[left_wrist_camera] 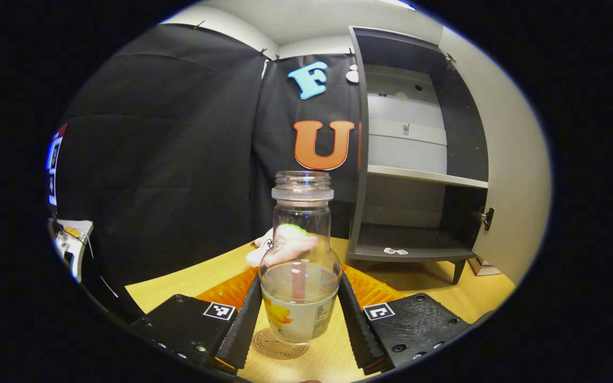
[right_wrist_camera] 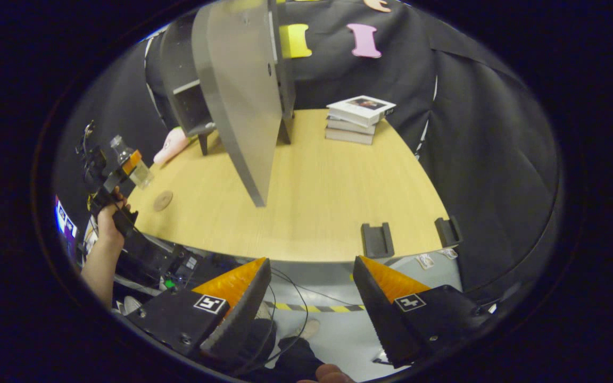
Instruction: Open the cabinet door with the right hand, grasp the bottle in the cabinet with the left hand and place it on the coaster, then close the cabinet door with the right hand.
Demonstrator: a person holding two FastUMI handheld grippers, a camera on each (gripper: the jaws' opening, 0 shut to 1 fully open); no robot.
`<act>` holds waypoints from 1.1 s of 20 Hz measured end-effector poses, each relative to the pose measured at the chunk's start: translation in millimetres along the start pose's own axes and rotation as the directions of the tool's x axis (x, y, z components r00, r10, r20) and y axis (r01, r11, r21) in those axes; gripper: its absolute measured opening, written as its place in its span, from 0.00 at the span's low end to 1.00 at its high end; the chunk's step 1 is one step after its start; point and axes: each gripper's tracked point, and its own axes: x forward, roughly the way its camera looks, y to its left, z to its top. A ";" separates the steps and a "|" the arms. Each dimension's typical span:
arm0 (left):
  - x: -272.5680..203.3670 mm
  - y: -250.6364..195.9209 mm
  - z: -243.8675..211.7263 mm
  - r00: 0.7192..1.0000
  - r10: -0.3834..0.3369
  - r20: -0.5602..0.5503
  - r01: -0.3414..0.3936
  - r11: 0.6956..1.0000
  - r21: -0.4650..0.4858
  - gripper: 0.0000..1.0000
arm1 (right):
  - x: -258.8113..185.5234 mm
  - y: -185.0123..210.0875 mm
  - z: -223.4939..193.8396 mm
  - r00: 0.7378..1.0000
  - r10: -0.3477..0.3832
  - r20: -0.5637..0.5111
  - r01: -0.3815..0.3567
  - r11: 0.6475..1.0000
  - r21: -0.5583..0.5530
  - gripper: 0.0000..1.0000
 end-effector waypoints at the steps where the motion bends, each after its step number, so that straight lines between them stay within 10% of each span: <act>1: 0.9 4.7 -14.2 1.000 0.013 -0.001 -0.013 1.000 0.011 0.72 | 5.0 2.9 -9.6 1.000 0.003 -0.030 -0.003 1.000 -0.021 1.00; 10: 16.1 18.3 -78.7 0.996 0.080 -0.050 -0.079 0.996 0.032 0.72 | 25.6 19.4 -4.7 0.995 0.014 -0.095 -0.020 0.998 -0.064 0.96; 11: 16.3 14.3 -80.8 0.995 0.074 -0.059 -0.073 0.997 0.028 0.61 | 28.7 21.2 -2.9 0.996 0.018 -0.092 -0.023 0.998 -0.061 0.96; 14: 15.6 14.4 -73.1 0.995 0.096 -0.034 -0.096 0.995 0.002 0.92 | 29.9 22.0 -0.8 0.995 0.022 -0.093 -0.026 0.999 -0.045 0.96; 15: 13.5 12.6 -69.3 0.995 0.095 -0.023 -0.095 0.995 0.001 0.75 | 29.3 21.7 -1.7 0.995 0.023 -0.097 -0.027 0.999 -0.040 1.00; 16: 13.6 14.4 -66.9 0.995 0.101 -0.018 -0.101 0.995 0.006 1.00 | 28.6 23.3 -2.8 0.994 0.031 -0.105 -0.034 0.999 -0.031 1.00; 22: -19.7 5.7 -13.0 0.997 0.080 0.010 -0.079 0.995 -0.052 0.95 | 20.4 17.9 10.8 0.997 0.038 -0.063 -0.037 0.999 0.009 0.96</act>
